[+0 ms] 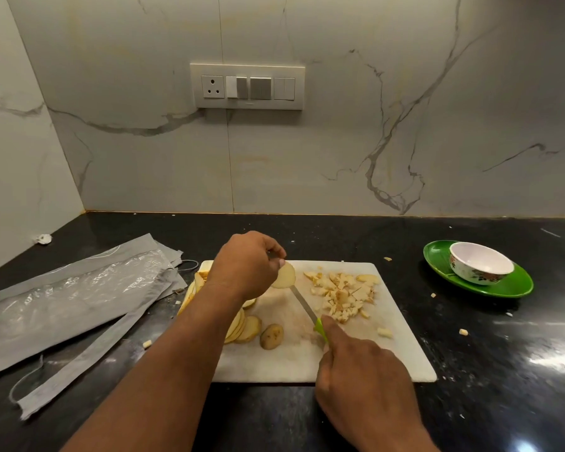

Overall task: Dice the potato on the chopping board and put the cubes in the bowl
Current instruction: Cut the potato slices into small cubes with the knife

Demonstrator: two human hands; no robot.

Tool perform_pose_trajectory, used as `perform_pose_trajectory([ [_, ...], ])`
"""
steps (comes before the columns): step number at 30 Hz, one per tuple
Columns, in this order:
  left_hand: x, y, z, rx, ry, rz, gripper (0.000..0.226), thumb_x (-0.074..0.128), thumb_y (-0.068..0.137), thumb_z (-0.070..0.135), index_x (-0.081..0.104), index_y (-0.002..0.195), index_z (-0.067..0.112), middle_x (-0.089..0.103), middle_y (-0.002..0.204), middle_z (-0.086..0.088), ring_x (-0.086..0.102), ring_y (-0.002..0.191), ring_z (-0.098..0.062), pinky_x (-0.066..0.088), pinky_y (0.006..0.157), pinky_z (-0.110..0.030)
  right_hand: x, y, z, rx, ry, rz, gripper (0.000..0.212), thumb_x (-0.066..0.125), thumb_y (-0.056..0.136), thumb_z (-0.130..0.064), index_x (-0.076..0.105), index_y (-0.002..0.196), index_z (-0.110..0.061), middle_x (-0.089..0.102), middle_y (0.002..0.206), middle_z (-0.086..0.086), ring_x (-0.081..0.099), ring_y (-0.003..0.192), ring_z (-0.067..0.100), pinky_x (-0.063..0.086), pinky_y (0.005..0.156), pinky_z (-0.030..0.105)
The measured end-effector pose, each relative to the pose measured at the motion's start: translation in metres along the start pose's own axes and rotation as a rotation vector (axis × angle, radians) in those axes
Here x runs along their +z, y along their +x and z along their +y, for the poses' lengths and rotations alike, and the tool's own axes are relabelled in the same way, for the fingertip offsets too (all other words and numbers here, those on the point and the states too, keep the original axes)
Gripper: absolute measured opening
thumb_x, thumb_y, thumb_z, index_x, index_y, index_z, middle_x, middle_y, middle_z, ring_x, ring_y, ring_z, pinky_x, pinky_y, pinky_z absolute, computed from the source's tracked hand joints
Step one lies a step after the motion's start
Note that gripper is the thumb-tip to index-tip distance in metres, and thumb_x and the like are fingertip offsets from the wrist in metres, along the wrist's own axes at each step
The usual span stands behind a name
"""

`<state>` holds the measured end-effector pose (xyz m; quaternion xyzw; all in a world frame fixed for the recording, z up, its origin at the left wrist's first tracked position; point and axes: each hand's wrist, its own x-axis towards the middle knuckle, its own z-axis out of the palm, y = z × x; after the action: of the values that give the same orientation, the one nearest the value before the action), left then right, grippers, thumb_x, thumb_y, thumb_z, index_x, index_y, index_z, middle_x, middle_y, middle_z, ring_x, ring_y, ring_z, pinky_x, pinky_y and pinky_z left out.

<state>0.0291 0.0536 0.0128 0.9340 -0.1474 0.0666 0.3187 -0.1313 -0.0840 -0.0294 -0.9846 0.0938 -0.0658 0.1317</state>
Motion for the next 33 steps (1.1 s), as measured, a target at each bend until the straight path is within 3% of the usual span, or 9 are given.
perform_pose_trajectory([
  [6, 0.004, 0.003, 0.003, -0.001, 0.175, -0.210, 0.024, 0.065, 0.101, 0.028, 0.074, 0.124, 0.029, 0.071, 0.123, 0.004, 0.063, 0.098, -0.012, 0.055, 0.090, -0.029, -0.007, -0.008, 0.010, 0.105, -0.057, -0.022, 0.063, 0.027, 0.100, -0.035, 0.001, 0.158, -0.038, 0.059, 0.103, -0.006, 0.061, 0.091, 0.018, 0.039, 0.073, 0.034],
  [10, 0.002, 0.001, -0.001, 0.089, 0.360, -0.416, 0.067, 0.075, 0.091, 0.048, 0.051, 0.151, 0.032, 0.057, 0.149, 0.004, 0.056, 0.129, -0.020, 0.046, 0.103, -0.032, -0.003, -0.023, 0.002, 0.060, -0.043, -0.102, 0.064, 0.027, 0.101, -0.043, -0.005, 0.155, -0.047, 0.053, 0.099, -0.009, 0.059, 0.097, 0.012, 0.038, 0.075, 0.029],
  [12, 0.003, 0.001, -0.004, 0.097, 0.394, -0.463, 0.073, 0.076, 0.089, 0.048, 0.047, 0.154, 0.032, 0.052, 0.154, 0.003, 0.051, 0.136, -0.023, 0.044, 0.107, -0.033, -0.005, -0.023, 0.005, 0.076, -0.047, -0.118, 0.063, 0.028, 0.101, -0.043, -0.004, 0.155, -0.049, 0.053, 0.099, -0.009, 0.057, 0.094, 0.013, 0.039, 0.076, 0.028],
  [16, 0.004, 0.006, -0.011, 0.111, 0.344, -0.462, 0.060, 0.073, 0.094, 0.041, 0.053, 0.150, 0.029, 0.060, 0.146, 0.003, 0.057, 0.127, -0.019, 0.046, 0.104, -0.031, -0.009, -0.018, 0.016, 0.141, -0.082, -0.065, 0.060, 0.026, 0.100, -0.040, 0.004, 0.156, -0.046, 0.059, 0.103, -0.007, 0.059, 0.093, 0.016, 0.044, 0.081, 0.031],
  [22, 0.004, 0.008, -0.012, 0.072, 0.271, -0.432, 0.056, 0.077, 0.090, 0.045, 0.063, 0.141, 0.027, 0.067, 0.133, 0.004, 0.062, 0.110, -0.014, 0.048, 0.089, -0.024, -0.002, -0.012, 0.004, 0.066, -0.051, -0.021, 0.061, 0.026, 0.102, -0.037, 0.002, 0.157, -0.038, 0.053, 0.093, -0.006, 0.053, 0.081, 0.014, 0.040, 0.072, 0.030],
  [27, 0.006, 0.006, -0.008, 0.042, 0.249, -0.407, 0.049, 0.076, 0.090, 0.045, 0.067, 0.136, 0.030, 0.069, 0.128, 0.005, 0.063, 0.105, -0.013, 0.052, 0.088, -0.025, 0.002, 0.014, -0.011, 0.016, -0.060, 0.042, 0.062, 0.029, 0.099, -0.031, 0.014, 0.159, -0.032, 0.063, 0.112, -0.001, 0.059, 0.092, 0.019, 0.041, 0.073, 0.034],
  [33, 0.013, 0.011, -0.009, -0.039, 0.225, -0.381, 0.046, 0.082, 0.086, 0.044, 0.073, 0.128, 0.028, 0.072, 0.120, 0.006, 0.065, 0.102, -0.014, 0.058, 0.095, -0.036, -0.006, 0.025, -0.021, -0.002, -0.100, -0.031, 0.062, 0.034, 0.097, -0.027, 0.018, 0.158, -0.031, 0.061, 0.122, 0.004, 0.059, 0.100, 0.020, 0.045, 0.077, 0.033],
])
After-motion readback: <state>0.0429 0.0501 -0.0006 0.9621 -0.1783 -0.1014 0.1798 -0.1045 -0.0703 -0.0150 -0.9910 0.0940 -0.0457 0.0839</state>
